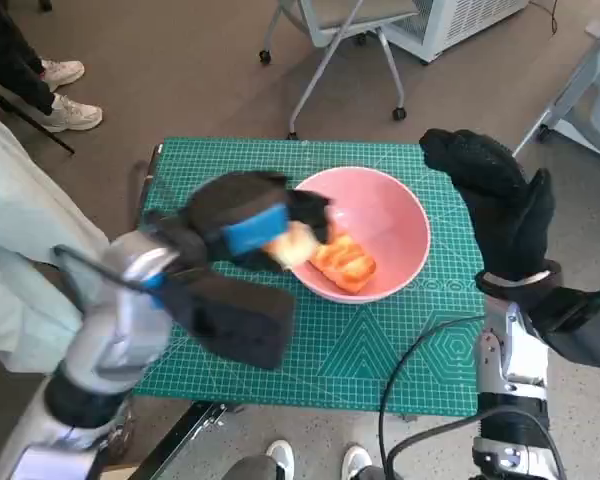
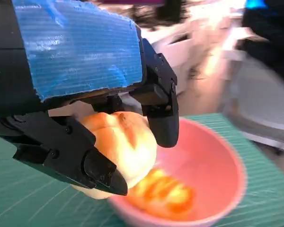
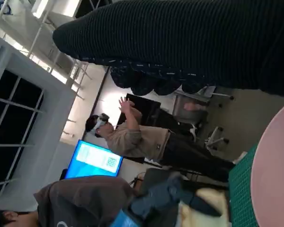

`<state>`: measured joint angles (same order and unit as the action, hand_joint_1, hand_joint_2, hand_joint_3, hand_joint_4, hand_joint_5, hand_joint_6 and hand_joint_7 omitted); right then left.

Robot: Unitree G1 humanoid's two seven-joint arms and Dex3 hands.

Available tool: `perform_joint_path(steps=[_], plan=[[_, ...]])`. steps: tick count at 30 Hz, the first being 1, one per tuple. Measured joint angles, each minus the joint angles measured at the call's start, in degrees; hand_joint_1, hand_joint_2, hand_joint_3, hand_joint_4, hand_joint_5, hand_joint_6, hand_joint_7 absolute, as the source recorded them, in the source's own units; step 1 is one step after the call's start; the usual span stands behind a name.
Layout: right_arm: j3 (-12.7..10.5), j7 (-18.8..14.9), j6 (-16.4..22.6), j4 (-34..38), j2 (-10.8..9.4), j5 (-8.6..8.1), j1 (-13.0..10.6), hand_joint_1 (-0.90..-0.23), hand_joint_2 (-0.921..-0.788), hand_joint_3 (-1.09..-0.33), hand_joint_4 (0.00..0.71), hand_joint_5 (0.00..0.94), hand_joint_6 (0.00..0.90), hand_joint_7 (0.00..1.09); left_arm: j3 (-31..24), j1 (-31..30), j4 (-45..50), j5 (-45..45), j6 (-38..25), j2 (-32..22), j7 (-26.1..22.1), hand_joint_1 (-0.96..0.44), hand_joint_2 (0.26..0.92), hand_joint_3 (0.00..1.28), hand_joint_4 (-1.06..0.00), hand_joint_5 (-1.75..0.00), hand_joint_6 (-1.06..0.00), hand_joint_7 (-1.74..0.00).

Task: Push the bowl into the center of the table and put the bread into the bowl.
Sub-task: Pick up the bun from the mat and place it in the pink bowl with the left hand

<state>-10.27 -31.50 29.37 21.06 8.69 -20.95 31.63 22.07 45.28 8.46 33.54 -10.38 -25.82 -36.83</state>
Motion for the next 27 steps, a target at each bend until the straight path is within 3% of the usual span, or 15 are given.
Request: perform_joint_path(steps=[6,13,27], plan=[[-0.14,-0.25,0.02,-0.11,0.12,-0.42,-0.01,-0.697,-0.921,-0.772,0.187,0.002,0.061,0.52,2.73,6.39,-10.57,1.05,3.87,4.11,2.87,0.00,0.913,0.02,-0.78,-1.14,-0.68,-1.04],[-0.61,-0.31,0.07,-0.14,0.18,-0.83,-0.15,-0.702,-0.921,-0.770,0.188,0.002,0.063,0.52,5.26,9.69,-19.27,2.93,4.17,8.54,4.60,0.00,0.919,0.06,-0.66,-1.36,-0.71,-0.91],[-0.68,-0.30,0.11,-0.44,0.15,-0.82,-0.55,-0.699,-0.921,-0.766,0.190,0.002,0.067,0.51,7.33,12.90,-29.83,4.67,5.29,12.39,6.75,0.00,0.920,0.10,-0.64,-1.37,-0.64,-0.99]])
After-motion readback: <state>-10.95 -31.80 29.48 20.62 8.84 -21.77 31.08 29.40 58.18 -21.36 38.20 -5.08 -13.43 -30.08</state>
